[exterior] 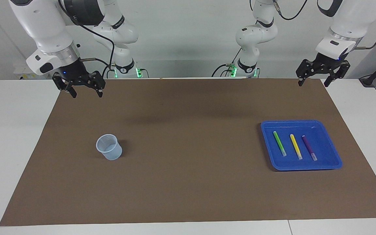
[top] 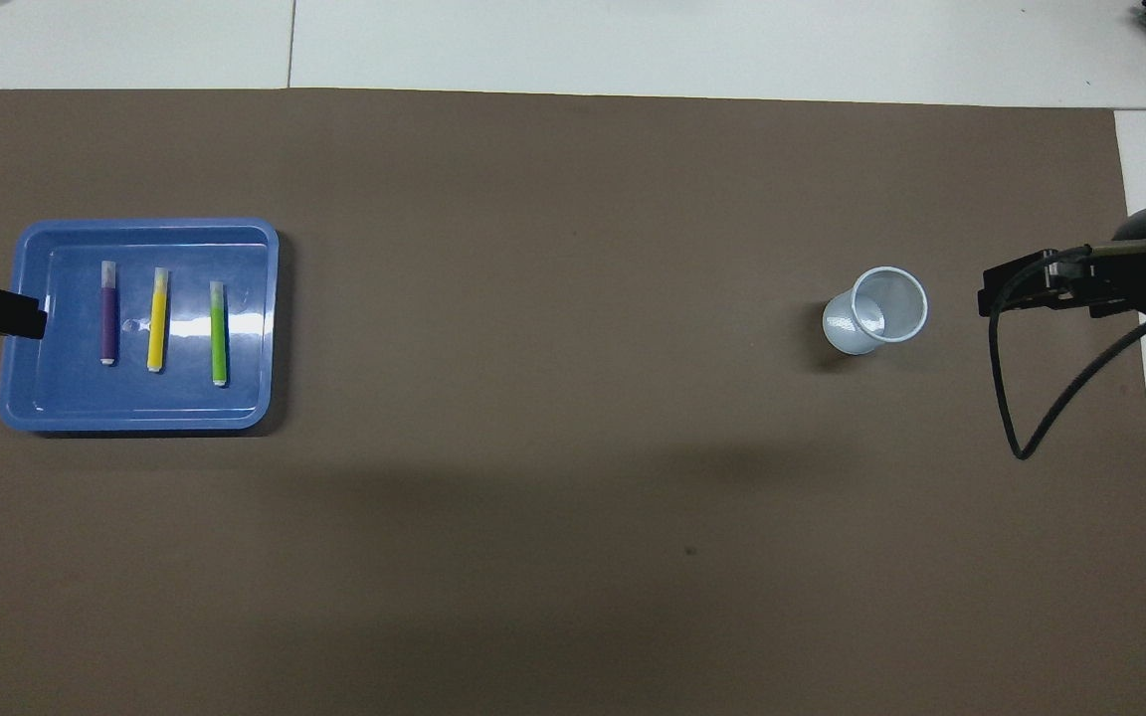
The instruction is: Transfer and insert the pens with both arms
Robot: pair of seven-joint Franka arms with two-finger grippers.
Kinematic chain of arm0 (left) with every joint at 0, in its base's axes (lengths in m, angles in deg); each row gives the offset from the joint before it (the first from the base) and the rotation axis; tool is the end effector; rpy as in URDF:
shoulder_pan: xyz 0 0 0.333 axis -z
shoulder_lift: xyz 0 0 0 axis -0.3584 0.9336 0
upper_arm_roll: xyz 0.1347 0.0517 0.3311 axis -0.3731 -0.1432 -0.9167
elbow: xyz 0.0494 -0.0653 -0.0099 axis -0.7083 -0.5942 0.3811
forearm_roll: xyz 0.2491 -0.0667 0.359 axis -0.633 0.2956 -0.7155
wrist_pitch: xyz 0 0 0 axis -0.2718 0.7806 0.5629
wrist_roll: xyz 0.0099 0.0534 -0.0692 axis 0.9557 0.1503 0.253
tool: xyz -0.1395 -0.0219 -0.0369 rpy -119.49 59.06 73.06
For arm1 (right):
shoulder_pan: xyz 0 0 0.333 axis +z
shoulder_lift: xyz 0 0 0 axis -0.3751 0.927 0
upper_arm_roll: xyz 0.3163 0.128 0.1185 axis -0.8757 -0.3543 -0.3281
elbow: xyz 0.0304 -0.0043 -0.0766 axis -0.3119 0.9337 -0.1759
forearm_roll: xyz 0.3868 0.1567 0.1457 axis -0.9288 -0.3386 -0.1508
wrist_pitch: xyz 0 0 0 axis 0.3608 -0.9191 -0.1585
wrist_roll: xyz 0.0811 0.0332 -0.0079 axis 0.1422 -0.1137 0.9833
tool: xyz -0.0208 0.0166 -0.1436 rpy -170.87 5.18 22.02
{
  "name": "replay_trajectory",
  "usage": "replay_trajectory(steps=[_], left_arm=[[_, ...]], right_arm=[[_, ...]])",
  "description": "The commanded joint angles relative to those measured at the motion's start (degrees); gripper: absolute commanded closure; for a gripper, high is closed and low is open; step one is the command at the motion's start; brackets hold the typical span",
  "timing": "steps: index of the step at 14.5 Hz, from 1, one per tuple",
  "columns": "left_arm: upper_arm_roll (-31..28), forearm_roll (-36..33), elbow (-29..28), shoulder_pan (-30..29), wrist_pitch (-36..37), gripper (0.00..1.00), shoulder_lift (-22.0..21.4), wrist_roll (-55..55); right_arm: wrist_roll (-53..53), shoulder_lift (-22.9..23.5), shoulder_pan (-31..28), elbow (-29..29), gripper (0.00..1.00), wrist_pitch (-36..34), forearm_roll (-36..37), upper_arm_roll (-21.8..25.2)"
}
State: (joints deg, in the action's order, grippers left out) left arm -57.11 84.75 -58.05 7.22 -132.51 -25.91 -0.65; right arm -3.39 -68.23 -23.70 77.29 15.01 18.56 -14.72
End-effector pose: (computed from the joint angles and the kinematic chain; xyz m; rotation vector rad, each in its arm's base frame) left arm 0.5932 -0.0149 0.6563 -3.0798 0.2758 -0.0706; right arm 0.6225 0.0266 0.6230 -3.1219 0.0364 -0.0110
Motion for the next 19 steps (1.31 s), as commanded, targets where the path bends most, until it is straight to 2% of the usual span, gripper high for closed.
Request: replay_trajectory(steps=[1,19], left_arm=[[-0.26,-0.99,-1.36,0.42,0.2,0.0,-1.34,-0.03],[-0.26,-0.99,-1.01,-0.19,0.91,0.0,-1.34,-0.12]], right_arm=[[1.35,-1.56,-0.78,1.61,0.0,0.13,0.13,-0.32],[1.17,-1.83,-0.26,1.52,0.0,-0.49,0.04,-0.4]])
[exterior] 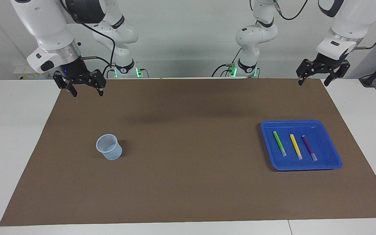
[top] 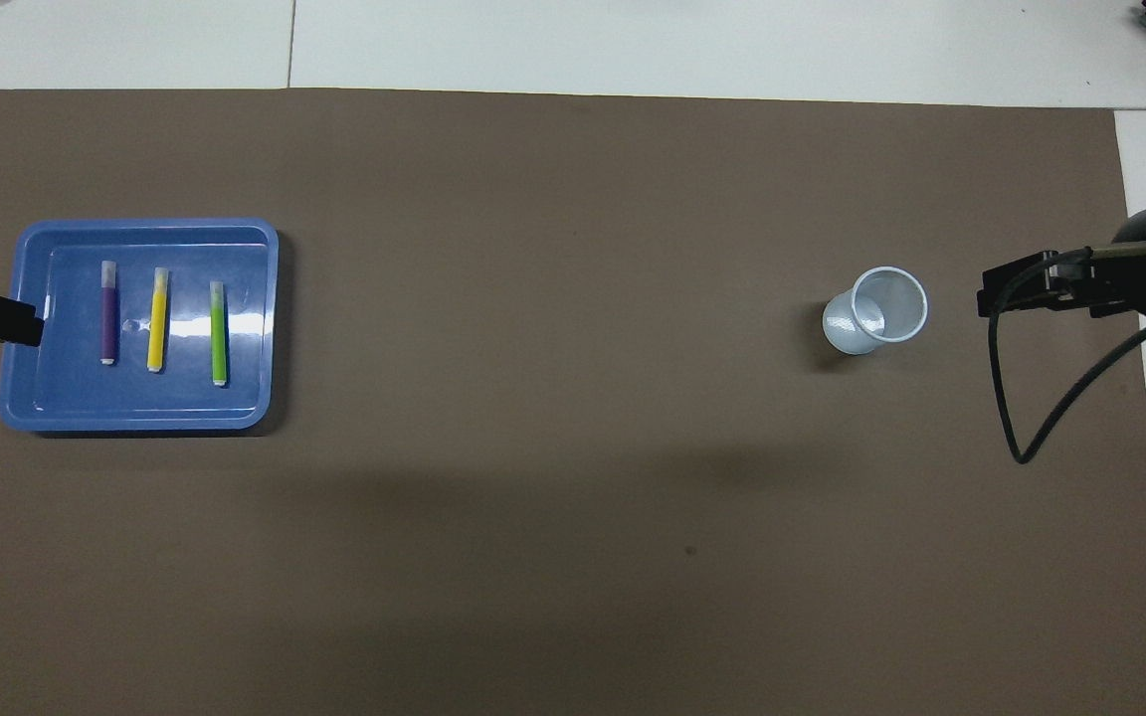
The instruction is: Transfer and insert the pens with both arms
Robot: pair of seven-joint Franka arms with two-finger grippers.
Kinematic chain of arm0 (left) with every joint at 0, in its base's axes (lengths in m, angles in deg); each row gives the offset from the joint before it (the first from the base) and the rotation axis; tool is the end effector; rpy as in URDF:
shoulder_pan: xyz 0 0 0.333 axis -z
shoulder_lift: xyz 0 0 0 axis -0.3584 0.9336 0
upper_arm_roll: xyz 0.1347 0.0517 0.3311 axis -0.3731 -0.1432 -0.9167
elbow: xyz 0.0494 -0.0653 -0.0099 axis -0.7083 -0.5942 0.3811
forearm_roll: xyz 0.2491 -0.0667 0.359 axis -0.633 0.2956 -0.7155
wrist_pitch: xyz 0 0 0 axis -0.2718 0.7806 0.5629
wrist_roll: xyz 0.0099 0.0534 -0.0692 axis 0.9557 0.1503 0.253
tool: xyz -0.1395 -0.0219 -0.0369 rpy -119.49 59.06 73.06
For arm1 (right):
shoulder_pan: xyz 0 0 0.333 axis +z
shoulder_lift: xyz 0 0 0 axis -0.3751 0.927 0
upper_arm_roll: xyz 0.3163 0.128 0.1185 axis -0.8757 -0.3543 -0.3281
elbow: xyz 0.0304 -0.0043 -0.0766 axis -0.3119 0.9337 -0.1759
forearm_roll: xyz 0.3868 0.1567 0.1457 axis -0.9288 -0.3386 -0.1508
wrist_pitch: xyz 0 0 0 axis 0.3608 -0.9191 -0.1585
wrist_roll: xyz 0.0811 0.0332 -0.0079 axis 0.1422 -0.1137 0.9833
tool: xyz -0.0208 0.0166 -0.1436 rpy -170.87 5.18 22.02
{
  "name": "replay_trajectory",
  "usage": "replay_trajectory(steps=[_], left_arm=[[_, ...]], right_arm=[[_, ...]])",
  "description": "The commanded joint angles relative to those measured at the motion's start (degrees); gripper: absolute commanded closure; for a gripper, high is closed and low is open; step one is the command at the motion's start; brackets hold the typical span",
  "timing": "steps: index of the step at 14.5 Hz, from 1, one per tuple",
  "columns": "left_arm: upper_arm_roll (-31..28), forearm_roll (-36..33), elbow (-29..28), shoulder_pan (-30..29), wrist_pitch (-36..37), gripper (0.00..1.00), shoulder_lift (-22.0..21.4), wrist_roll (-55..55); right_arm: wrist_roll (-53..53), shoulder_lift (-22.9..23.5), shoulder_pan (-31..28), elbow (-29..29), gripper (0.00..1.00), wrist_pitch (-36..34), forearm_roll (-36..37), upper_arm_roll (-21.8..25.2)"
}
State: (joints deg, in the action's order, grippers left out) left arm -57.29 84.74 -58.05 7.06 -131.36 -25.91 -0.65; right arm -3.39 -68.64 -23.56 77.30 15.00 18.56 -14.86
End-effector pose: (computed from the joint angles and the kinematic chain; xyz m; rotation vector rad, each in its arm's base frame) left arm 0.5904 -0.0111 0.6545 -3.0824 0.2661 -0.0394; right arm 0.6202 0.0296 0.6273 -3.1220 0.0286 -0.0215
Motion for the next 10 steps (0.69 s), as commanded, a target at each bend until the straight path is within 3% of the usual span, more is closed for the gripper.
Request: replay_trajectory(steps=[1,10], left_arm=[[-0.08,-0.99,-1.1,-0.2,-0.16,0.0,-1.33,-0.2],[-0.16,-1.08,-1.53,-3.45,1.67,0.0,-2.03,-0.55]], right_arm=[[1.17,-1.33,-0.4,1.43,0.0,-0.4,0.04,-0.27],[1.26,-1.51,1.61,1.43,0.0,-0.22,0.13,-0.88]])
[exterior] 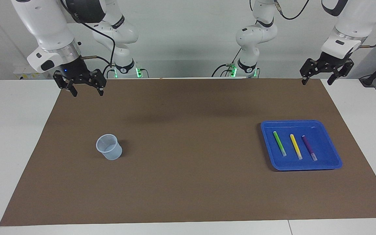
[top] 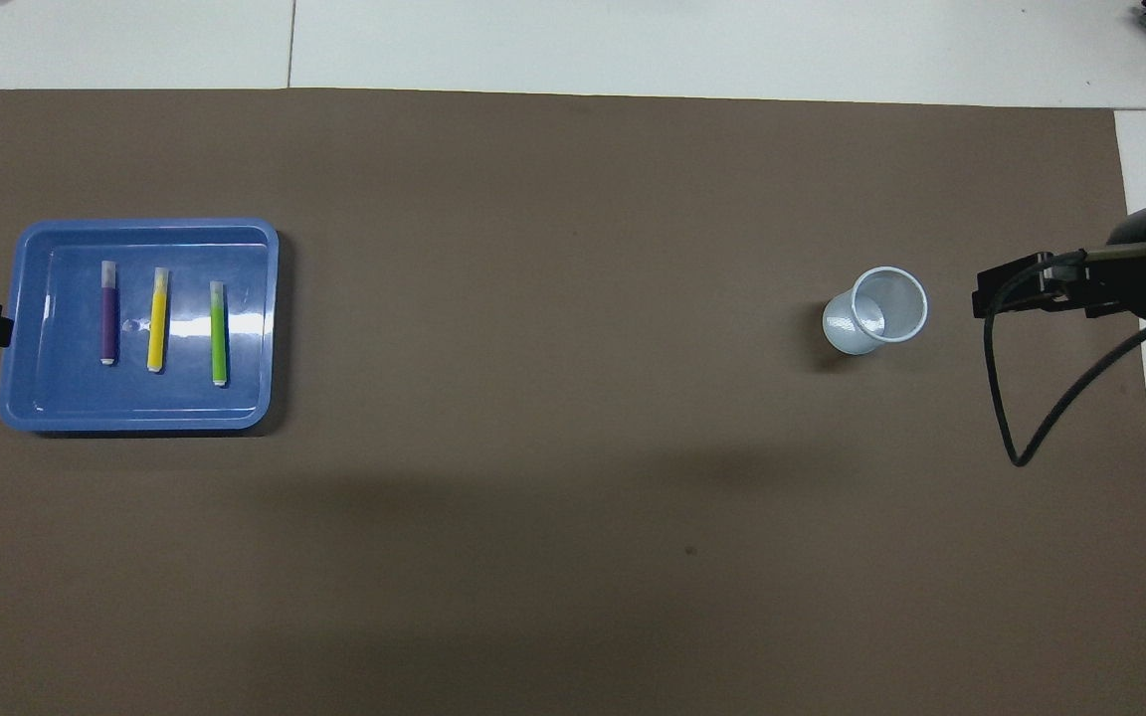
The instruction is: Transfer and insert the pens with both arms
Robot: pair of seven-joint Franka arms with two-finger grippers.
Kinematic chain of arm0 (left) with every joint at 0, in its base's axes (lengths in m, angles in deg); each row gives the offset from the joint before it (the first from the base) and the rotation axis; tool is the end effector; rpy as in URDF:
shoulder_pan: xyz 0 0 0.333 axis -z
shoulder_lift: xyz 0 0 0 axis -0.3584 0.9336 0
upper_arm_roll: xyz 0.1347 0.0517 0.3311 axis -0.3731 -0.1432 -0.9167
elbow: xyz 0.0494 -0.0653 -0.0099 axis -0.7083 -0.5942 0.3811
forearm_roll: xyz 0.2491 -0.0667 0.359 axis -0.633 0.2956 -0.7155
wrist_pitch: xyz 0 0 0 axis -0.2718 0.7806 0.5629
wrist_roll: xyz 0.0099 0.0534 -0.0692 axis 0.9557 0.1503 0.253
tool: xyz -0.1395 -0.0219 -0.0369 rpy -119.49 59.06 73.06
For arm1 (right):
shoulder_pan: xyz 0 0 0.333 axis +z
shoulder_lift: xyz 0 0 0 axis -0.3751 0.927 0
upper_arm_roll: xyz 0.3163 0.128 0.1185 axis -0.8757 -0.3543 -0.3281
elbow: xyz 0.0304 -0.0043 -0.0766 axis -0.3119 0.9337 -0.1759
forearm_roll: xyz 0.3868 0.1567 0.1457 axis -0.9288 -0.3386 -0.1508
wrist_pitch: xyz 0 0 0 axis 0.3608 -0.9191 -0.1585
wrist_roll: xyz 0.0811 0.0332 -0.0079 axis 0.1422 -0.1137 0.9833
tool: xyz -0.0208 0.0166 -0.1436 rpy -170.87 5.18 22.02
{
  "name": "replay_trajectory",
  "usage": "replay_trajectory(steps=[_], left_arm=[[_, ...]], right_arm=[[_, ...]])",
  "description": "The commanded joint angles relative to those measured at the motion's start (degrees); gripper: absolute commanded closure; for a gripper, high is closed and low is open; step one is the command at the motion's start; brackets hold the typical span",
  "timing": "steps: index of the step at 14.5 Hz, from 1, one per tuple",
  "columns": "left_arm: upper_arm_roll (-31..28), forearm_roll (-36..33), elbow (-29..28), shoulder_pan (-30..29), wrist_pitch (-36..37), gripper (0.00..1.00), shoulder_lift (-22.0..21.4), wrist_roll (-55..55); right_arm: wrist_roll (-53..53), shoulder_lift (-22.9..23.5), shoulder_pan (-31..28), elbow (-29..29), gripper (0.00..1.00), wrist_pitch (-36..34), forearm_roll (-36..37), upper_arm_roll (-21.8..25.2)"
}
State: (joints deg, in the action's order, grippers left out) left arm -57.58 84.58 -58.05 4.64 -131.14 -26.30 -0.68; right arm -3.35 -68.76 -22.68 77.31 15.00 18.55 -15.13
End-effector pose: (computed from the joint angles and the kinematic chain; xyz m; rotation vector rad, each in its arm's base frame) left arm 0.5876 0.0167 0.6580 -3.0826 0.1932 -0.0413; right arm 0.6189 0.0421 0.6285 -3.1216 -0.0038 -0.0242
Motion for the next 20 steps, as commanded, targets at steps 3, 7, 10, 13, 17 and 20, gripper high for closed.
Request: replay_trajectory(steps=[3,7,10,13,17,20], left_arm=[[0.04,-0.83,-2.58,-2.09,4.45,0.0,-2.61,-0.61],[0.04,0.57,-10.01,-3.06,-5.88,0.0,-5.4,-2.28],[0.03,0.66,-16.48,-2.98,-10.84,0.0,-8.33,-2.46],[0.21,0.66,-16.48,-2.27,-11.63,0.0,-7.98,-1.58],[0.12,1.62,-14.81,-3.06,-15.93,0.0,-2.45,-0.96],[0.12,3.21,-13.49,-3.15,-16.2,0.0,0.8,-0.88]], right_arm=[[1.23,-1.47,0.91,1.5,0.0,-0.04,0.05,-0.7],[1.23,-1.56,2.4,1.86,0.0,0.14,-1.35,-0.88],[0.79,-1.73,4.33,2.38,0.0,0.49,-4.77,-1.4],[0.0,-2.17,6.97,4.22,0.0,3.72,-5.14,-1.49],[-1.4,-2.35,9.6,8.88,0.0,11.36,-14.62,-1.76],[-9.47,-2.35,14.43,9.68,0.0,14.46,-15.07,-1.76]])
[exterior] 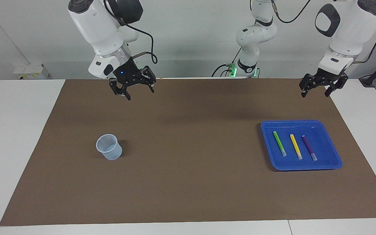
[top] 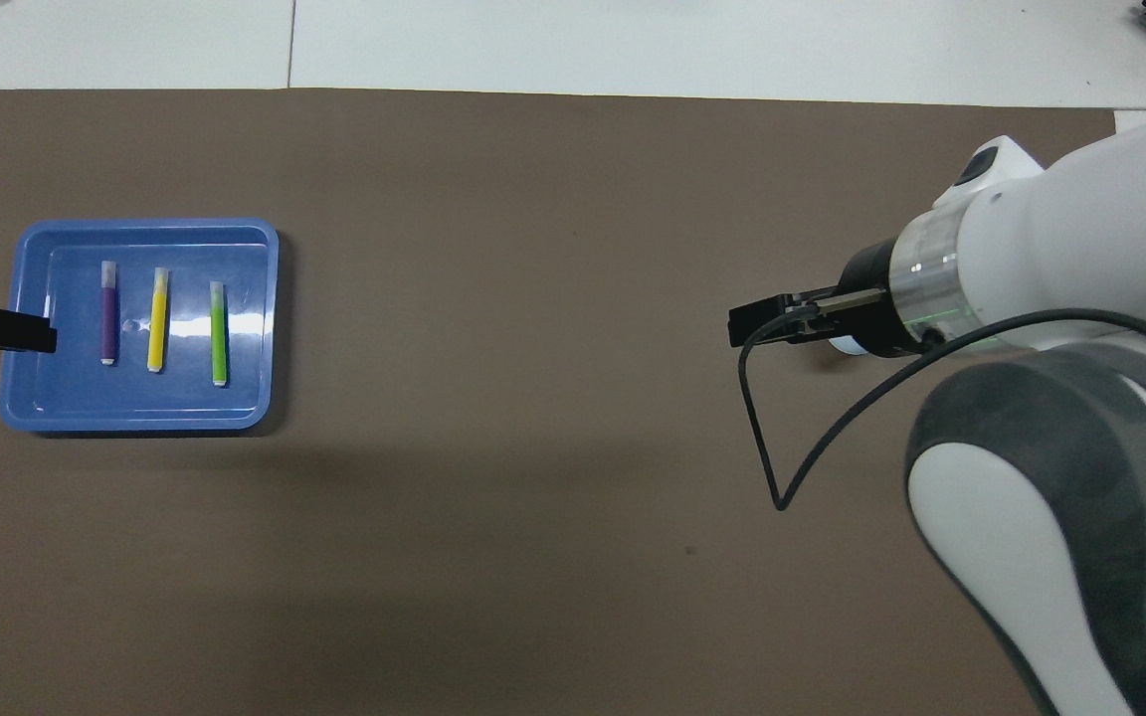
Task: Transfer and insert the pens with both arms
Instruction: 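Lower the left gripper onto the green pen while the right gripper advances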
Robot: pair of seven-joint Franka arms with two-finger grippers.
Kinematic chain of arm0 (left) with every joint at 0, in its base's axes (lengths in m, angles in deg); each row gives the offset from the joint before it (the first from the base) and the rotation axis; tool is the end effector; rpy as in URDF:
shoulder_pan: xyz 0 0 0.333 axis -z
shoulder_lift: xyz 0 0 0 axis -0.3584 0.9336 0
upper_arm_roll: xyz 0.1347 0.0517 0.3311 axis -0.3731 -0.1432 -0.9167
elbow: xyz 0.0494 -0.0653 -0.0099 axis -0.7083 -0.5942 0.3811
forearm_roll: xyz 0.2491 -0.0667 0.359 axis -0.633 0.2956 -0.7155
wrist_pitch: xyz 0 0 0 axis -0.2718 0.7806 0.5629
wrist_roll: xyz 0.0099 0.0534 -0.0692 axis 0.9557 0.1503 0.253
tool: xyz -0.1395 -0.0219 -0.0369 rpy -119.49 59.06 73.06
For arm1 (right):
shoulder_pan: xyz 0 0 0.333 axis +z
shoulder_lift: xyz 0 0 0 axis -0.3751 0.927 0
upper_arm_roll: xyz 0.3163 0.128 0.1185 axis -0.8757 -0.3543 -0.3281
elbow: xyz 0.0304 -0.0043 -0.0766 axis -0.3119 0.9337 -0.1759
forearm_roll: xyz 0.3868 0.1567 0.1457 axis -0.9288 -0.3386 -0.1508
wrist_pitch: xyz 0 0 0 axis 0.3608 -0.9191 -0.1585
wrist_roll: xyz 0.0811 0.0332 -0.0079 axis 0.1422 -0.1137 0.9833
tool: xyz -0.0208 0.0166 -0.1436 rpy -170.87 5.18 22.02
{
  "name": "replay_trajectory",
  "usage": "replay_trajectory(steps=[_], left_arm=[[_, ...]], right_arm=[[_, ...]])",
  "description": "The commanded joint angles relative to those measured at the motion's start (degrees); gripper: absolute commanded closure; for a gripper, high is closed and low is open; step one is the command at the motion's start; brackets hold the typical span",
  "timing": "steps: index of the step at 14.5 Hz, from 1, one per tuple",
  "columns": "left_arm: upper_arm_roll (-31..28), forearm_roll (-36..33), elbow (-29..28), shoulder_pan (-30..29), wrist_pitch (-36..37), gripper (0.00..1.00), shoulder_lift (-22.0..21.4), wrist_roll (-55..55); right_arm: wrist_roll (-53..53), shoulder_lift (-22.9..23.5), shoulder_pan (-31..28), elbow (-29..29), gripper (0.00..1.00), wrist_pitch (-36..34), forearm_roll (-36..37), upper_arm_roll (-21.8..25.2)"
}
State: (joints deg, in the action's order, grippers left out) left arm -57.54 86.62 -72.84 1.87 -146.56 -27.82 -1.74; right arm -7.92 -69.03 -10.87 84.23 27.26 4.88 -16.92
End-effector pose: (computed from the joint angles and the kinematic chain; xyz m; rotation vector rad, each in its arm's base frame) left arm 0.5946 0.0398 0.5611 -3.1068 0.1520 -0.1008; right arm 0.6014 0.2191 0.5917 -2.8625 -0.1656 -0.0795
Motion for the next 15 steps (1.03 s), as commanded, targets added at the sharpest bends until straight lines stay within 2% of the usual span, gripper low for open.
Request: replay_trajectory(steps=[1,3,6,8,9,11,13,14,15], left_arm=[[0.09,1.35,0.86,-0.29,-0.87,0.01,3.11,0.19],[0.09,1.62,-0.71,-0.38,-1.39,0.03,5.13,0.19],[0.09,1.62,-2.3,-1.17,-6.56,0.03,6.98,0.89],[0.09,1.62,-3.01,-0.12,-7.98,0.05,7.95,7.62],[0.17,1.62,-5.27,1.36,-10.68,0.08,7.87,12.71],[0.17,1.62,-10.9,3.75,-17.72,0.08,6.9,17.58],[0.17,1.62,-11.44,3.66,-19.23,0.18,7.51,17.59],[0.17,1.62,-12.4,3.66,-19.93,0.32,8.03,17.33],[0.17,1.62,-14.33,3.75,-22.37,0.37,8.74,17.24]], right_arm=[[-7.8,-1.9,3.77,2.76,0.0,2.38,-2.71,0.03],[-9.58,-1.55,4.05,2.76,0.0,3.52,-5.35,0.03],[-9.24,-1.03,4.14,2.76,0.0,4.4,-5.53,0.03],[-9.93,1.08,7.19,2.84,0.0,9.64,-10.34,-0.14],[-11.76,1.96,8.69,3.45,0.0,13.07,-11.15,-0.14],[-17.29,3.19,10.1,3.55,0.0,16.87,-13.08,-0.14],[-24.14,3.37,11.86,3.64,0.0,20.38,-17.46,-0.14],[-26.35,3.37,12.65,3.72,0.0,21.44,-18.44,-0.14],[-27.16,3.72,13.27,3.72,0.0,22.24,-19.24,-0.14]])
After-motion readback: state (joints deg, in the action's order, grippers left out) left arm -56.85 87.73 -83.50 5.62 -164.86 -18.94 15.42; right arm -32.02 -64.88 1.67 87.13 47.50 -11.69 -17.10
